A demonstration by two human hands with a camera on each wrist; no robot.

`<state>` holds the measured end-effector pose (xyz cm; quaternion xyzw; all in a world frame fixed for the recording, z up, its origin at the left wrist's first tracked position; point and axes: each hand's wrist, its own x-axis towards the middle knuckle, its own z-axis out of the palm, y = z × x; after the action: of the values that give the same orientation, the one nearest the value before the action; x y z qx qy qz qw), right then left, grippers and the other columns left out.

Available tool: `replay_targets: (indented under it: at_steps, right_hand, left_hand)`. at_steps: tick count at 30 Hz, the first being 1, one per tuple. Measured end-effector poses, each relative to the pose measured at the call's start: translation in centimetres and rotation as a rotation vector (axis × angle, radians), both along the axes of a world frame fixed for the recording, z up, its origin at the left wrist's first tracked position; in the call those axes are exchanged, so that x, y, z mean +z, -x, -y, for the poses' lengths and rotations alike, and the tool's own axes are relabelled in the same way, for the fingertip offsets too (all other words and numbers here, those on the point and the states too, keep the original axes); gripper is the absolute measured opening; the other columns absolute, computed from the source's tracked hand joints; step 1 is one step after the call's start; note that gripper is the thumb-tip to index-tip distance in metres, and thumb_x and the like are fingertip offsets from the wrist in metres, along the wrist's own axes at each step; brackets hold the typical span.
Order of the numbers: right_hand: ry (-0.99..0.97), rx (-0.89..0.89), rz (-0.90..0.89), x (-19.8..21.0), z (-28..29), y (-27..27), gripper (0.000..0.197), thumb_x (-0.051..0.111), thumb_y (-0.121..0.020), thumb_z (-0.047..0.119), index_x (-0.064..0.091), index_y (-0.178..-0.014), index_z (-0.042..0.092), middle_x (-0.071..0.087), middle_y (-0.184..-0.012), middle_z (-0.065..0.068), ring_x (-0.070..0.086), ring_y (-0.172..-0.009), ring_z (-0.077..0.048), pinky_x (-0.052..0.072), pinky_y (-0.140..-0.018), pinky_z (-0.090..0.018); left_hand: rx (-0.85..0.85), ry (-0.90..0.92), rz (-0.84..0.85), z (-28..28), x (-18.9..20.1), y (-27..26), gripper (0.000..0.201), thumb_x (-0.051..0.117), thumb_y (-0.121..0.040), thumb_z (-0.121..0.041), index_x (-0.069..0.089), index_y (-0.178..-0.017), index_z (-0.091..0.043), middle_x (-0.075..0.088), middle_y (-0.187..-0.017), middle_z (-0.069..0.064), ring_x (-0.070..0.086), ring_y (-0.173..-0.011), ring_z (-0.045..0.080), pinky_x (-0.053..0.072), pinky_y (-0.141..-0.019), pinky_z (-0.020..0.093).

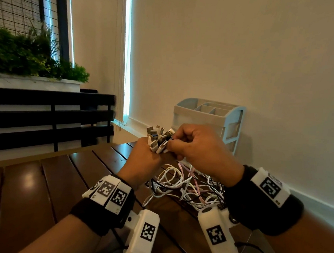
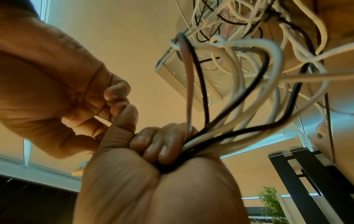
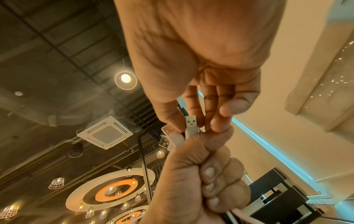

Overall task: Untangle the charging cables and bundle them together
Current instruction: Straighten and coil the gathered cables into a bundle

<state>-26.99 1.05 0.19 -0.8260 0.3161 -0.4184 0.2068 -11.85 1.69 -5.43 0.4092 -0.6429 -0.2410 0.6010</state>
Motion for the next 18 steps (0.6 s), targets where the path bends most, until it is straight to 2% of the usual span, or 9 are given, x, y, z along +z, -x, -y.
replay_targets:
  at_steps: [6,8,10,12,14,15,16,18]
  right_hand:
    - [0.053,-0.014,0.037,-0.47,-0.15,-0.34,0.009,0.068,-0.078,0.024,0.066,-0.072,0.018,0.067,-0.066,-0.006,0.064,-0.067,-0.025,0.056,-0.065,-0.048]
    - [0.061,-0.011,0.026,-0.45,-0.21,-0.32,0.009,0.068,-0.080,0.025,0.066,-0.075,0.018,0.067,-0.067,-0.007,0.065,-0.066,-0.026,0.056,-0.064,-0.048]
    - [0.033,0.005,0.011,-0.32,-0.16,-0.22,0.010,0.071,-0.079,0.026,0.066,-0.077,0.018,0.069,-0.069,-0.007,0.067,-0.066,-0.023,0.058,-0.063,-0.043]
    - [-0.046,0.038,0.011,-0.29,-0.19,-0.02,0.013,0.075,-0.077,0.028,0.066,-0.080,0.019,0.071,-0.074,-0.004,0.069,-0.066,-0.015,0.059,-0.060,-0.029]
    - [-0.096,0.060,0.005,-0.44,-0.34,0.22,0.013,0.076,-0.077,0.027,0.067,-0.082,0.019,0.071,-0.077,-0.002,0.069,-0.066,-0.008,0.055,-0.058,-0.019]
    - [-0.106,0.059,0.009,-0.56,-0.36,0.33,0.011,0.075,-0.079,0.024,0.067,-0.081,0.017,0.071,-0.076,-0.002,0.069,-0.064,-0.007,0.055,-0.058,-0.019]
    - [-0.112,0.051,0.024,-0.68,-0.34,0.41,0.009,0.074,-0.080,0.022,0.067,-0.081,0.016,0.071,-0.074,-0.004,0.069,-0.064,-0.009,0.057,-0.060,-0.021]
    - [-0.122,0.046,0.055,-0.86,-0.34,0.51,0.011,0.074,-0.079,0.022,0.066,-0.079,0.015,0.072,-0.073,-0.006,0.070,-0.065,-0.014,0.060,-0.065,-0.029]
  left_hand:
    - [0.016,-0.041,0.012,0.40,-0.39,-0.32,0.042,0.074,-0.060,-0.029,0.071,-0.093,-0.004,0.073,-0.087,0.013,0.070,-0.084,0.030,0.054,-0.077,0.056]
    - [0.011,-0.037,-0.024,0.40,-0.36,-0.38,0.032,0.072,-0.064,-0.020,0.071,-0.093,-0.005,0.072,-0.087,0.015,0.069,-0.085,0.034,0.053,-0.079,0.060]
    - [0.000,-0.011,-0.042,0.29,-0.30,-0.32,0.024,0.068,-0.070,-0.014,0.072,-0.092,-0.007,0.072,-0.087,0.015,0.069,-0.084,0.035,0.054,-0.080,0.058]
    - [-0.017,0.011,-0.060,0.28,-0.37,-0.32,0.016,0.066,-0.078,-0.011,0.072,-0.093,-0.009,0.072,-0.084,0.013,0.069,-0.078,0.030,0.056,-0.073,0.051]
    - [-0.040,0.025,-0.074,0.15,-0.41,-0.27,0.008,0.065,-0.084,-0.008,0.071,-0.089,-0.008,0.069,-0.075,0.007,0.065,-0.063,0.015,0.052,-0.056,0.031]
    - [-0.048,0.027,-0.075,0.11,-0.42,-0.22,0.006,0.065,-0.084,-0.006,0.070,-0.085,-0.009,0.067,-0.069,0.003,0.060,-0.057,0.009,0.046,-0.053,0.022]
    - [-0.053,0.027,-0.077,0.05,-0.41,-0.12,0.009,0.065,-0.083,-0.003,0.070,-0.080,-0.010,0.065,-0.066,0.001,0.057,-0.053,0.006,0.043,-0.052,0.017]
    - [-0.049,0.021,-0.089,0.06,-0.36,0.01,0.014,0.064,-0.083,0.001,0.069,-0.077,-0.010,0.062,-0.060,-0.004,0.054,-0.050,0.003,0.040,-0.049,0.014]
